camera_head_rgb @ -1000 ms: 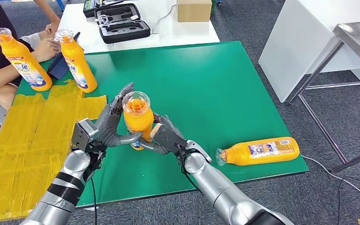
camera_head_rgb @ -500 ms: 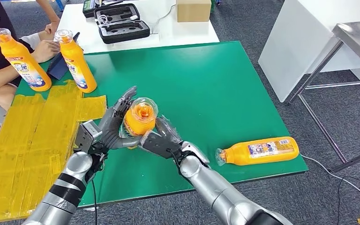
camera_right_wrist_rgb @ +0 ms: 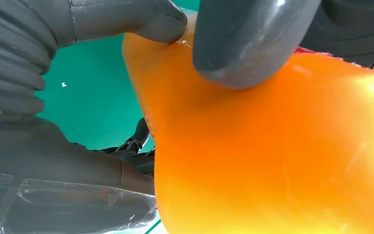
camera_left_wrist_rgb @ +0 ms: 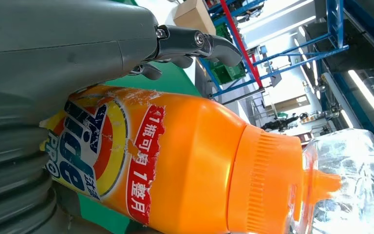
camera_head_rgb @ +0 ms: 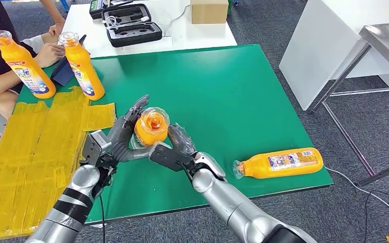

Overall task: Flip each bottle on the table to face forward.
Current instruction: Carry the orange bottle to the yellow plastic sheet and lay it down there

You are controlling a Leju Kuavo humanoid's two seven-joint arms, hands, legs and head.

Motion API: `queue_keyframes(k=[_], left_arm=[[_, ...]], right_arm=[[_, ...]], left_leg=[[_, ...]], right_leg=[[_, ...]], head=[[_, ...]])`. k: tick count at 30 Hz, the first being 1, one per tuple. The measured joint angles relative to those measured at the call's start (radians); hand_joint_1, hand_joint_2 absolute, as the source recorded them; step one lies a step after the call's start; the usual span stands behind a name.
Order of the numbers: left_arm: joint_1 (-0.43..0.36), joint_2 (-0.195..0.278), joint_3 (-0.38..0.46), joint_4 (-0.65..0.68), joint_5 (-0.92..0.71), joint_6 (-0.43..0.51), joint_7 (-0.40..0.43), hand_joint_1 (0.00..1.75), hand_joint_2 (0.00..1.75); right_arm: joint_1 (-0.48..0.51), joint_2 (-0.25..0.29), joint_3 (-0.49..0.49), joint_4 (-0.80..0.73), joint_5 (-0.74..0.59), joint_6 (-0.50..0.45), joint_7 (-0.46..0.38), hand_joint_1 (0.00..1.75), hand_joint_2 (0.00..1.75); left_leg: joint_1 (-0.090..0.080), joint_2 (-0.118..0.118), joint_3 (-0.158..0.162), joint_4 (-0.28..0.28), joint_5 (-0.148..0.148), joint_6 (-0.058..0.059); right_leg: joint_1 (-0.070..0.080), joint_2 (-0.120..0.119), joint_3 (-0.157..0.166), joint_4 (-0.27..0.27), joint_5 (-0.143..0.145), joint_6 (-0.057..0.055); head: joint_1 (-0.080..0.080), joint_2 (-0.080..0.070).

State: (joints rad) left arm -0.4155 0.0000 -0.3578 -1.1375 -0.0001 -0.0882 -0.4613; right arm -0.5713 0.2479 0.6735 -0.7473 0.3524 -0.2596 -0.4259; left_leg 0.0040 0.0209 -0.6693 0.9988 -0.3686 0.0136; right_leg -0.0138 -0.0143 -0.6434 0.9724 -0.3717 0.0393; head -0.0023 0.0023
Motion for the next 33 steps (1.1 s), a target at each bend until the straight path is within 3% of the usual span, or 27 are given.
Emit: queue_keyframes(k=[1,2,5,6,8,33], left_arm=[[0.000,0.000,0.000,0.000,0.000,0.001,0.000,0.01,1.75],[0.001,0.000,0.000,0.000,0.000,0.002,0.000,0.23,1.75],[0.001,0.000,0.000,0.000,-0.001,0.003,0.000,1.34,1.75],[0.002,0.000,0.000,0.000,-0.001,0.004,0.000,1.54,1.75],[0.003,0.000,0.000,0.000,-0.003,0.006,0.000,1.69,1.75],[0.007,0.000,0.000,-0.004,-0.018,0.014,-0.003,1.75,1.75]], right_arm=[[0.000,0.000,0.000,0.001,0.000,-0.001,0.000,1.75,1.75],[0.000,0.000,0.000,0.002,0.000,-0.001,0.000,1.75,1.75],[0.000,0.000,0.001,0.004,0.000,-0.004,0.000,1.75,1.75],[0.000,0.000,0.001,0.004,0.000,-0.006,0.000,1.75,1.75],[0.000,0.000,0.001,0.004,0.000,-0.008,0.000,1.75,1.75],[0.001,-0.001,0.001,-0.004,-0.021,-0.010,0.004,1.75,1.75]], left_leg=[[0.000,0.000,0.000,0.000,0.000,0.000],[0.000,0.000,0.000,0.000,0.000,0.000],[0.000,0.000,0.000,0.000,0.000,0.000],[0.000,0.000,0.000,0.000,0.000,0.000],[0.000,0.000,0.000,0.000,0.000,0.000],[0.000,0.000,0.000,0.000,0.000,0.000]], right_leg=[[0.000,0.000,0.000,0.000,0.000,0.000],[0.000,0.000,0.000,0.000,0.000,0.000],[0.000,0.000,0.000,0.000,0.000,0.000],[0.000,0.000,0.000,0.000,0.000,0.000],[0.000,0.000,0.000,0.000,0.000,0.000],[0.000,0.000,0.000,0.000,0.000,0.000]], head=[[0.000,0.000],[0.000,0.000],[0.000,0.000],[0.000,0.000],[0.000,0.000],[0.000,0.000]])
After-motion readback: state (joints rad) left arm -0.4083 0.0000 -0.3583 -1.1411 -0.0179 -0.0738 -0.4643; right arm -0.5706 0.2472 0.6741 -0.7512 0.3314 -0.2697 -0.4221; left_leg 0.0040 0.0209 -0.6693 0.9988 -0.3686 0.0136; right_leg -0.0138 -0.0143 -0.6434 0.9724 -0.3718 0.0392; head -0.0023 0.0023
